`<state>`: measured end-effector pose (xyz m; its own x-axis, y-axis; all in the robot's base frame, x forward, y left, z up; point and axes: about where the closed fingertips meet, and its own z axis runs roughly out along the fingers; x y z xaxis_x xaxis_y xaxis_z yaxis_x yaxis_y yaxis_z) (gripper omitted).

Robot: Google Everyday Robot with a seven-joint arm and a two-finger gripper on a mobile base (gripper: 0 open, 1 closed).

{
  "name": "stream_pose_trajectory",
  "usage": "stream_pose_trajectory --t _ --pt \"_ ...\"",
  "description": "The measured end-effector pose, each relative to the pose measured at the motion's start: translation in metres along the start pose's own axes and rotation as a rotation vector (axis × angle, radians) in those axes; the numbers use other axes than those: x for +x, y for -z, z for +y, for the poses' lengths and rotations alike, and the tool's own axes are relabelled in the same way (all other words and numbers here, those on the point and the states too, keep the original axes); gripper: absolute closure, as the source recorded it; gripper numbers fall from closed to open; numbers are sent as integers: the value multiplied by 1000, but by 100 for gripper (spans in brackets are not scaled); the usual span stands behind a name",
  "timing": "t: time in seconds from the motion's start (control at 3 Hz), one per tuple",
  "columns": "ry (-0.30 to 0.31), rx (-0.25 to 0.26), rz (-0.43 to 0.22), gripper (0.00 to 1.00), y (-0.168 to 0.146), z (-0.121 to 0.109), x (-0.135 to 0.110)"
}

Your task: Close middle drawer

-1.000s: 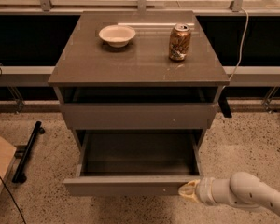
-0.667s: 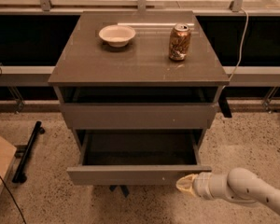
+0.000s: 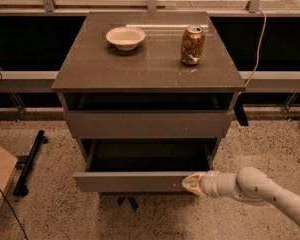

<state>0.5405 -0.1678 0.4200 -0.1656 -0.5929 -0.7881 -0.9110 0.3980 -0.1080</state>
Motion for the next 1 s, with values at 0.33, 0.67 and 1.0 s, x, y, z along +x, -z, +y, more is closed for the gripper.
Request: stream_pose_trajectory --t 0.33,0.67,1.0 --pt "0 0 0 81 0 0 0" --pt "8 15 -28 58 -8 -15 -12" --pt "14 28 -56 26 -18 -30 -26"
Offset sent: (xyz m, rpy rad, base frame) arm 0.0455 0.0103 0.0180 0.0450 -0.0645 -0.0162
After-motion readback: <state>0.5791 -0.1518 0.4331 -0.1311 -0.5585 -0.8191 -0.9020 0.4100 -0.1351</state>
